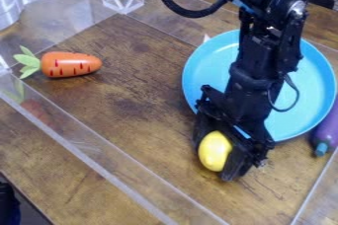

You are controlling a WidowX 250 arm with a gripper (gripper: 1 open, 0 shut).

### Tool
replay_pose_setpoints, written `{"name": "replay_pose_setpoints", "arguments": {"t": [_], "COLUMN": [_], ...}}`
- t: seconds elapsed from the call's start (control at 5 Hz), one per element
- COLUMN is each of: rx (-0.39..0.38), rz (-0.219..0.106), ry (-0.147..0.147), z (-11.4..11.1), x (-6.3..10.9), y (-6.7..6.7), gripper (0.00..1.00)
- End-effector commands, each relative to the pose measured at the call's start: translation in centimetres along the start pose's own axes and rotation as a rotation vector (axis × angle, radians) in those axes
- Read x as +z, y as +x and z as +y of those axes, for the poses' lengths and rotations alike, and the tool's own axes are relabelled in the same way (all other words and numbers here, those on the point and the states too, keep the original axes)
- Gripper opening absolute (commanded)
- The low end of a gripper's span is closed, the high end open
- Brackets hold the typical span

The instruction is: Put the lemon on the blue tray

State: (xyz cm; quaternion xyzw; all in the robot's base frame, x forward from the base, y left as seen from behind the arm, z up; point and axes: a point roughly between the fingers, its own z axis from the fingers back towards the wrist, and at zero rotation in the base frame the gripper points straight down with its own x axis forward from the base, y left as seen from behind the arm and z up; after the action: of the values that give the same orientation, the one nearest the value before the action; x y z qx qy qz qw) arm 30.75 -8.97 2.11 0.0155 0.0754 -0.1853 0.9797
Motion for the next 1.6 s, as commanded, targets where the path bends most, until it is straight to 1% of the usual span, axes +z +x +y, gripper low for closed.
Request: {"name": "replay_pose_setpoints", "arguments": {"t": [0.0, 1.0, 1.4], "rx": [-0.011, -0.050, -0.055], "rz": [-0.029, -0.019, -0.017], "ry": [0.017, 0.069, 0.085], "z": [-0.1, -0.1, 0.0], "x": [1.2, 2.2, 2.4], "y": [0.6, 1.7, 2.1], "gripper": [0.00, 0.00, 0.00]}}
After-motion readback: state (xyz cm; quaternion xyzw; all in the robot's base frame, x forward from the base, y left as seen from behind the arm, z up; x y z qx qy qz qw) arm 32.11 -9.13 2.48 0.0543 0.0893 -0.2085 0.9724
